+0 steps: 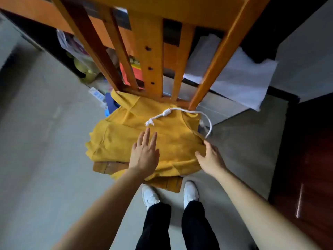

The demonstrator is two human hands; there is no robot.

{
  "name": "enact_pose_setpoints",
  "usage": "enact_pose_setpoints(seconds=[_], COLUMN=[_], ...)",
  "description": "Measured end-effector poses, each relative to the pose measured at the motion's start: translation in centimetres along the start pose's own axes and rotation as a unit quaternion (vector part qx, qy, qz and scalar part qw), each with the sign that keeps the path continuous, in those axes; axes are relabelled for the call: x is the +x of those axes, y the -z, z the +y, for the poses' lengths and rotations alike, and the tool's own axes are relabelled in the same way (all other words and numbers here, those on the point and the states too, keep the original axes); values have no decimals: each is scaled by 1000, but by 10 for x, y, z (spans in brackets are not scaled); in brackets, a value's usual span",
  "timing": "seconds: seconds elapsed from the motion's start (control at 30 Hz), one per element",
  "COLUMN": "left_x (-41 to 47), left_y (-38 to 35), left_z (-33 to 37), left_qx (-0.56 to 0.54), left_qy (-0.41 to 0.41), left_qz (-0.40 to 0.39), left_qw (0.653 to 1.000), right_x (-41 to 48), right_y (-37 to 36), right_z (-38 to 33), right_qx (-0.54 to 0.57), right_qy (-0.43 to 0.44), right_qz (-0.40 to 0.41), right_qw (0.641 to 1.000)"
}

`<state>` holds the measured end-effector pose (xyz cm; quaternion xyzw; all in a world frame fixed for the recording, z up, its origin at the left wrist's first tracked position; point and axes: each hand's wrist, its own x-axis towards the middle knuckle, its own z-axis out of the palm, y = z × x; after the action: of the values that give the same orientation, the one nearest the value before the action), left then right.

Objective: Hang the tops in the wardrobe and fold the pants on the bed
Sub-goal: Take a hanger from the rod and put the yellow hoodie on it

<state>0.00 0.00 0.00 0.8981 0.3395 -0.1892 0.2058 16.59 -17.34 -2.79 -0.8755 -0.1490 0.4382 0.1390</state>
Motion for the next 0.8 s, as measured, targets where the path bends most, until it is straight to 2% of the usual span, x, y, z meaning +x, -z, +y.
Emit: enact_pose_setpoints(seconds=[0.07, 0.17, 0.33, 0.4, 0.53, 0.6, 0.67, 0.73, 0.77, 0.8], left_x=[24, 51, 40, 21, -17, -30, -38, -42, -44, -45], left_y=[-21, -48, -68, -69, -54, -50, -48, -50, -53, -56], left_z=[-11, -38, -66, -67, -61, -61, -65, -72, -77, -80], left_qx=[8, -2, 82, 47, -112, -182, -234, -264, -265, -257], left_qy=[12, 82, 41, 28, 83, 111, 133, 145, 148, 154], left_qz=[11, -19, 37, 60, 74, 93, 118, 134, 136, 130], left_qw=[1000, 996, 995, 997, 987, 972, 956, 944, 943, 945], right_x=[18, 37, 45, 37, 27, 32, 39, 43, 40, 36], right_y=[-18, -37, -46, -46, -50, -53, -57, -64, -67, -70], right_z=[7, 18, 29, 28, 23, 18, 18, 26, 29, 32], right_qx=[29, 33, -67, -49, 79, 146, 240, 346, 391, 431], right_qy=[-33, -32, -35, -47, -114, -184, -276, -332, -335, -327], right_qz=[12, 24, -8, 15, 86, 121, 101, 4, -53, -77], right_qw=[999, 999, 997, 998, 987, 964, 925, 878, 856, 838])
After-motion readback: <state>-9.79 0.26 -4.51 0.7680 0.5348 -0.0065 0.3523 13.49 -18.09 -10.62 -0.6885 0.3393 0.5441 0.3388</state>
